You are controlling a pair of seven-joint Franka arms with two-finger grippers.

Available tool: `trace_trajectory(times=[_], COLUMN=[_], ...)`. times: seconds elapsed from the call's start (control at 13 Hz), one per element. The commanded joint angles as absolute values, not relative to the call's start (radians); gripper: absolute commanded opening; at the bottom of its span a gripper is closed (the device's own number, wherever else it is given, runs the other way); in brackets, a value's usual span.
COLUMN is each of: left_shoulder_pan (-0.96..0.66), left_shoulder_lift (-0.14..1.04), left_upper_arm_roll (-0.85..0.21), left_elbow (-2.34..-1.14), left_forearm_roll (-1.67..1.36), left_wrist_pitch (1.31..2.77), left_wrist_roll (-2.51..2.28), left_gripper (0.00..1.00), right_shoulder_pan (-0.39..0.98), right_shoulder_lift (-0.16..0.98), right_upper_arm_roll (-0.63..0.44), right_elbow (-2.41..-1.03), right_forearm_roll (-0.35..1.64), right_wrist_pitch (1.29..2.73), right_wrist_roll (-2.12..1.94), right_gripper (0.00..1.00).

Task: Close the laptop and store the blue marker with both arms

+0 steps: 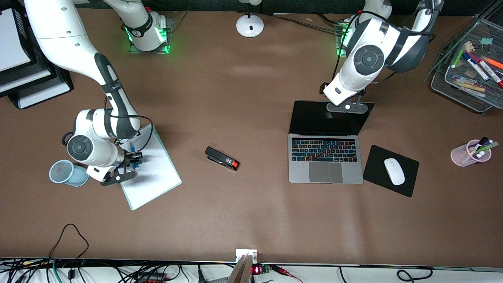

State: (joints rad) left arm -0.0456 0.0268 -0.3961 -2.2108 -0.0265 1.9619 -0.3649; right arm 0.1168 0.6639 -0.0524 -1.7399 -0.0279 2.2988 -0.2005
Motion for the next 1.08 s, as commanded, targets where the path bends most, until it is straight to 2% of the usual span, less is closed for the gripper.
trace_trajectory(times=[0.0,0.23,0.38,0.54,1.0], left_shoulder_pan=[-0.034,-0.032,-0.031,-0.025,-0.009], left_shoulder_lift=[0.040,0.070,0.101,0.120,0.193], left_upper_arm_roll=[-0.400,-0.396,-0.393,-0.393,-0.391], left_elbow=[-2.198,-2.174,-2.134,-2.102,-2.022], left_forearm_roll=[-0.051,-0.051,-0.046,-0.045,-0.038], left_wrist_pitch=[1.976,1.994,1.994,1.994,1.993], left_wrist_roll=[-0.364,-0.364,-0.364,-0.364,-0.364], left_gripper=[1.00,1.00,1.00,1.00,1.00], right_shoulder_pan=[0.109,0.110,0.110,0.110,0.115], right_shoulder_lift=[0.667,0.667,0.667,0.667,0.667], right_upper_arm_roll=[-0.046,-0.046,-0.046,-0.046,-0.046], right_elbow=[-1.733,-1.733,-1.733,-1.732,-1.710], right_forearm_roll=[-0.011,-0.011,-0.011,-0.009,0.015], right_wrist_pitch=[2.306,2.306,2.306,2.306,2.304], right_wrist_roll=[-0.222,-0.222,-0.222,-0.222,-0.222], right_gripper=[0.42,0.39,0.31,0.29,0.29])
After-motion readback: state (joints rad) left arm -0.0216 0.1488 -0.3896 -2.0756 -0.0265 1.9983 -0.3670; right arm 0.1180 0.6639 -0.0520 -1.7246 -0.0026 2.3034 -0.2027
